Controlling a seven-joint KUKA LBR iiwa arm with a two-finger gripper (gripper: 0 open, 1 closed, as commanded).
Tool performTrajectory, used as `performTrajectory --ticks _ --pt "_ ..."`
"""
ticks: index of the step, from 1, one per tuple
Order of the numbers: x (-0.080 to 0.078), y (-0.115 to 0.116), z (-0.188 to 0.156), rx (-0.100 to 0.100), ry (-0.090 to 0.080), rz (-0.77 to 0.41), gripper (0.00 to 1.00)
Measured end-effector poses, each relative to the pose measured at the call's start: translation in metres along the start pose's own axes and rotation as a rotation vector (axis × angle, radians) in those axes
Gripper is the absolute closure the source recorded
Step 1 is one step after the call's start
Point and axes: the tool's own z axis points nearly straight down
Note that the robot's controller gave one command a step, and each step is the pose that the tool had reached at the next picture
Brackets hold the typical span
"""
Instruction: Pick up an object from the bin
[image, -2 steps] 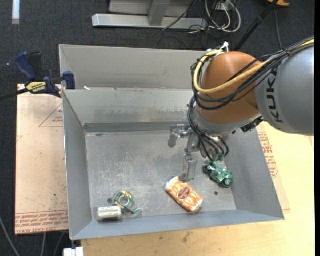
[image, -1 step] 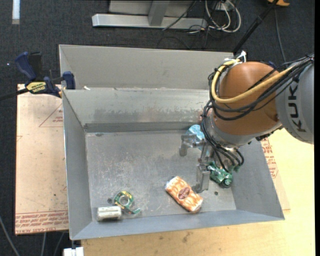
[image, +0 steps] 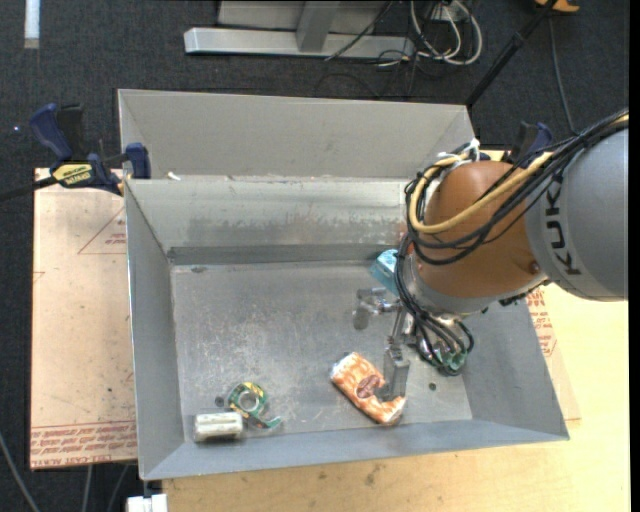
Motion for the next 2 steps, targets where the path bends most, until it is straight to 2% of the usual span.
performTrajectory --ticks 1,2 --pt "0.023 -0.047 0.026 0.000 0.009 0.167 0.00" --pt "0.023 -0.023 0.057 0.003 0.006 0.165 0.00"
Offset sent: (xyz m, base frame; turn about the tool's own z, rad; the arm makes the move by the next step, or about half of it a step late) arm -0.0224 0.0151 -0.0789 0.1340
